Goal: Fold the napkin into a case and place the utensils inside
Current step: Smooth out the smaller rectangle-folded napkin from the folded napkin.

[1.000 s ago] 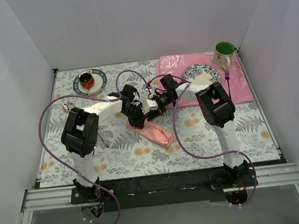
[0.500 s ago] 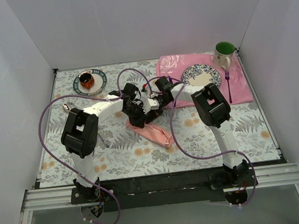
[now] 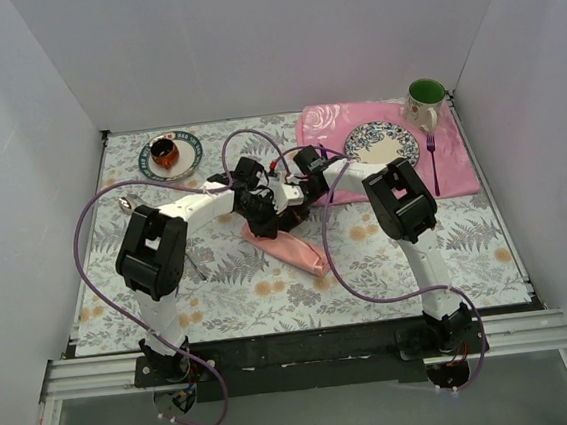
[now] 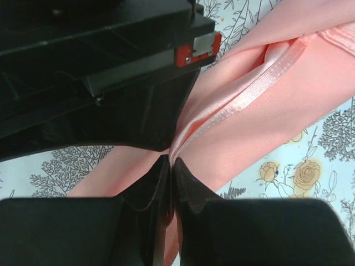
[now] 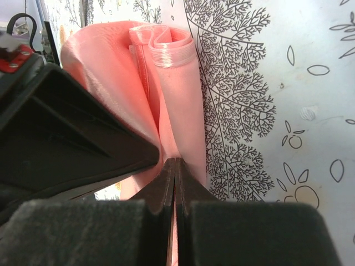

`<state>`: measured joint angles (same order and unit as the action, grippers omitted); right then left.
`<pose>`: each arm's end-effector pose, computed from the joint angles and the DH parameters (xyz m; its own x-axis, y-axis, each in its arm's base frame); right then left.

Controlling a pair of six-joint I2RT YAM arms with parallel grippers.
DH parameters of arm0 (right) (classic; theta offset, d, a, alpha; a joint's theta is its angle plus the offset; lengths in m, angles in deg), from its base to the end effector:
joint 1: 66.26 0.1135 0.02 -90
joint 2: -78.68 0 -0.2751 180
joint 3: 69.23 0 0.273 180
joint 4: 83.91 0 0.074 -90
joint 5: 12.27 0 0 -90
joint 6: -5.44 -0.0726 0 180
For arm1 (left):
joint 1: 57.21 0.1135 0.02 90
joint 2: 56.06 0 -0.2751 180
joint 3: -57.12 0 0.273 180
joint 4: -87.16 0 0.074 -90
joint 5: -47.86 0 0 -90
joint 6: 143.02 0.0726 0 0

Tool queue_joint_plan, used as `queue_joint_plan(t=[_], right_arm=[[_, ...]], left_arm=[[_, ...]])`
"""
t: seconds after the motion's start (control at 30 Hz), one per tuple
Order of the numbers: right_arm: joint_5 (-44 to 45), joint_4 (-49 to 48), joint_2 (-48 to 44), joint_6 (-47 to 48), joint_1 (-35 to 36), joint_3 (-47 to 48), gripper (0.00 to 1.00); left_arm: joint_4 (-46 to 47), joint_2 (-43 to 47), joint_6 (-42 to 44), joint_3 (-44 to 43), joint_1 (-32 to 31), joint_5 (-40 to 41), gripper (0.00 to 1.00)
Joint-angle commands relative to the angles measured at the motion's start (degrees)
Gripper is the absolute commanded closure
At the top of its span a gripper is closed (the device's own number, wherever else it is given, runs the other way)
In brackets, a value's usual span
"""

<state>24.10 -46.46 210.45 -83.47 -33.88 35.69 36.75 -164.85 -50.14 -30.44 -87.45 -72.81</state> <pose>0.3889 0.3158 0.0899 -0.7492 -0.4884 -0.4474 -0.6268 0.3046 0.7172 0.3322 -0.2365 0.1456 -0.7902 0.5107 -0.3389 0.6125 0.6373 -0.4677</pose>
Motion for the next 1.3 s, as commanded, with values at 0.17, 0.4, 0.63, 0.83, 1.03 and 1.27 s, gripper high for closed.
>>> queue_joint_plan(t=[0.17, 0.4, 0.63, 0.83, 1.03, 1.27], right_arm=[[-0.16, 1.79, 1.04, 0.33, 0.49, 2.25, 0.99], [-4.73, -1.1, -2.73, -3.01, -0.21, 1.9, 0.99], [-7.89, -1.72, -10.54, -6.71, -6.27, -1.25, 0.87], [-8.17, 5.22, -16.09, -4.76, -7.77, -6.34, 0.82], [-0.27, -5.93, -21.37, -11.71, -5.66, -20.93, 0.81], [6.69, -13.94, -23.75, -18.83, -5.49, -26.92, 0.8]], left_arm=[[9.14, 1.3, 1.7, 9.47, -0.43, 0.09, 0.93], [10.91, -0.1, 3.01, 13.08, -0.43, 2.2, 0.94], [8.63, -2.38, 3.28, 11.86, -0.52, 2.29, 0.94], [6.08, -5.02, 1.0, 8.43, -0.52, 1.5, 0.94], [4.93, -6.96, -2.25, 6.32, -0.35, 1.5, 0.93], [5.02, -6.96, -6.99, 6.93, -0.26, 0.53, 0.93]])
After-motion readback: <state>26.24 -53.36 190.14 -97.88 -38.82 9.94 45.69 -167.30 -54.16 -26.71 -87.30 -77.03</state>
